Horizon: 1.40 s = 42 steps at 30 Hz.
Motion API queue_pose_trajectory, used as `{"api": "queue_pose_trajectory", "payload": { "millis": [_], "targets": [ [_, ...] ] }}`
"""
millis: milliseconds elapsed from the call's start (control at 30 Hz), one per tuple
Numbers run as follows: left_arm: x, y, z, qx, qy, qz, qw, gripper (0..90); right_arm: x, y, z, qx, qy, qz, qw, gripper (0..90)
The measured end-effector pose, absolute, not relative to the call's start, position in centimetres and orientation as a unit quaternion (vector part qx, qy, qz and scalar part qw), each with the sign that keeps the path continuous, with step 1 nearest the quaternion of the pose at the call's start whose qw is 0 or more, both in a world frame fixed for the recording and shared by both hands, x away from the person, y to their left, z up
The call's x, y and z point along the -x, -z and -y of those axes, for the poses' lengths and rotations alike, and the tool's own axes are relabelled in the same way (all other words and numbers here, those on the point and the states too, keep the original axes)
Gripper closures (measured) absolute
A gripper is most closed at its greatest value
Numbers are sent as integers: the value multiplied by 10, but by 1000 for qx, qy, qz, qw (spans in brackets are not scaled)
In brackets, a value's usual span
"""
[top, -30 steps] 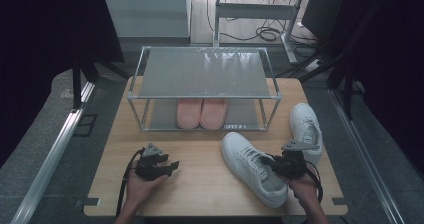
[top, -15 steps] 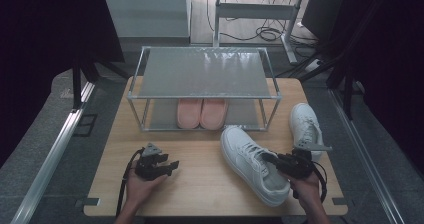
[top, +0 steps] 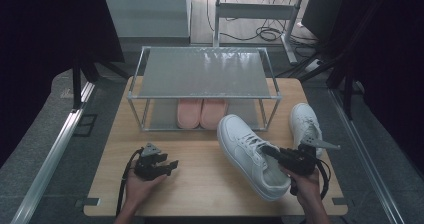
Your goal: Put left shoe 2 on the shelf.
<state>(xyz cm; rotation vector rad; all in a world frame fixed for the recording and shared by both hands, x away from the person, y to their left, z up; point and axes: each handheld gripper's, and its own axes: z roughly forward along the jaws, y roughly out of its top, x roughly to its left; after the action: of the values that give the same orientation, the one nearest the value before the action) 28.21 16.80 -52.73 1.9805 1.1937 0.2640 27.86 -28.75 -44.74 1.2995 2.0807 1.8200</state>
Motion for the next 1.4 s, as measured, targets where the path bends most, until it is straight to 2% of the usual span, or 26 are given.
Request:
{"api": "queue_pose_trajectory", "payload": {
  "millis": [900,1400],
  "targets": [
    [-282,528,-168,-781,-101,-471,397,450,-291,395,265,-399,-660,-635,41,815],
    [-283,529,-169,-783,-100,-468,398,450,-318,372,256,-405,-686,-602,47,815]
  ]
}}
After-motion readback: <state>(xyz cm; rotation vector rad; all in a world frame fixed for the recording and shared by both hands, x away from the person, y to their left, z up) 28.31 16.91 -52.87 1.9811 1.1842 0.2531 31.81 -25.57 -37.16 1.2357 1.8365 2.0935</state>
